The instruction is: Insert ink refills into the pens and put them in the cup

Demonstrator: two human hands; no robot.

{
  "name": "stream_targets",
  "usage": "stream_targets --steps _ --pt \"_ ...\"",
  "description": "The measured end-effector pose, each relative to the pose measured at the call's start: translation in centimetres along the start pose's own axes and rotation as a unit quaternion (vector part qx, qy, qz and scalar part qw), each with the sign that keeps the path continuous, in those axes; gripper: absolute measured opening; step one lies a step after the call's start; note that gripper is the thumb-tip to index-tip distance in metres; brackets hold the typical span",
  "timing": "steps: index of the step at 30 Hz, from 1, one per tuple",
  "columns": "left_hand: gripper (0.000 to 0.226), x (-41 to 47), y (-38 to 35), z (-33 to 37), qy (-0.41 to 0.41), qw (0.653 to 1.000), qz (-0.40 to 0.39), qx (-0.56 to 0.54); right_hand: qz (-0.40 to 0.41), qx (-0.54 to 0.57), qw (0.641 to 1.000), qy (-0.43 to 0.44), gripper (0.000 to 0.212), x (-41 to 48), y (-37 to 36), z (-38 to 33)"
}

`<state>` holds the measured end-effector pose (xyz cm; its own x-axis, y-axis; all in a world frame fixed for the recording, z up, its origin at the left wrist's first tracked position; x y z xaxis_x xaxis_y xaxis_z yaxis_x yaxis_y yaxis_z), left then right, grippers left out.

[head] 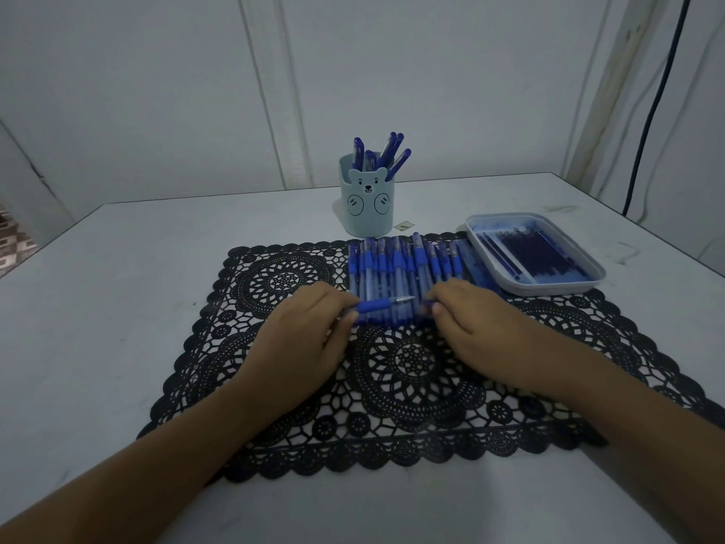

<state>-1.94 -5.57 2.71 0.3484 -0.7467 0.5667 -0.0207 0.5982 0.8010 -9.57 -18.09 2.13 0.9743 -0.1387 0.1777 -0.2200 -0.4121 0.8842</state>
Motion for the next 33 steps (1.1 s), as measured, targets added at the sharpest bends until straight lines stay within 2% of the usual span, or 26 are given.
stream_targets --steps 3,7,11,13,15,18,24,28,30,32,33 --pt "0.038 0.0 -0.1 -0.8 0.033 0.999 0.002 -0.006 0.010 -0.032 0.999 0.024 0.024 0.2 0.2 0.1" --pt "0.039 -0.1 -0.1 -0.9 0.044 0.999 -0.001 -0.018 -0.023 -0.064 0.997 0.045 0.031 0.0 -0.4 -0.1" --pt "0.036 0.0 0.2 -0.3 0.021 1.000 0.000 -0.022 0.067 0.017 0.998 0.007 0.021 0.1 1.5 -0.2" --pt "0.035 0.1 0.1 0.6 -0.007 1.000 -0.010 -0.022 0.097 0.074 0.992 -0.017 0.030 0.0 2.2 -0.2" --pt "0.033 0.0 0.0 1.6 -0.046 0.999 -0.020 -0.018 0.085 0.105 0.991 -0.019 0.039 -0.1 1.9 -0.5" --pt "0.031 -0.2 0.0 2.3 -0.081 0.997 -0.021 -0.002 0.054 0.115 0.992 -0.009 0.036 0.0 1.0 -0.6" --pt "0.031 -0.4 0.1 1.9 -0.055 0.997 -0.038 -0.023 0.038 0.170 0.985 -0.014 0.015 0.1 0.8 -0.3" --pt "0.033 -0.2 0.2 1.7 -0.042 0.998 -0.041 -0.021 0.038 0.170 0.984 -0.029 0.038 0.1 1.0 0.0" --pt "0.033 -0.3 0.2 1.8 -0.046 0.998 -0.041 -0.015 0.028 0.148 0.988 -0.020 0.028 0.1 0.9 0.1" --pt "0.032 -0.2 0.3 1.7 -0.042 0.998 -0.034 -0.023 0.019 0.169 0.985 -0.003 0.004 0.1 0.8 0.0" --pt "0.032 -0.2 0.4 1.7 -0.041 0.998 -0.031 -0.026 0.021 0.184 0.983 0.002 0.007 0.1 1.0 -0.1"
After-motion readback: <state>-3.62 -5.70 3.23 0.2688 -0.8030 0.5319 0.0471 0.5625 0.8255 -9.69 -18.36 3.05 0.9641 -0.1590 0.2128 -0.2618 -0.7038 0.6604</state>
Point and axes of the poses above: each hand's wrist, its own x-axis towards the middle knuckle, its own y-axis out of the back of the hand, z = x × y, the point moved 8 cm from there along x, towards the middle knuckle, and after that the axes turned 2 degrees about -y, right-handed, at the moved point
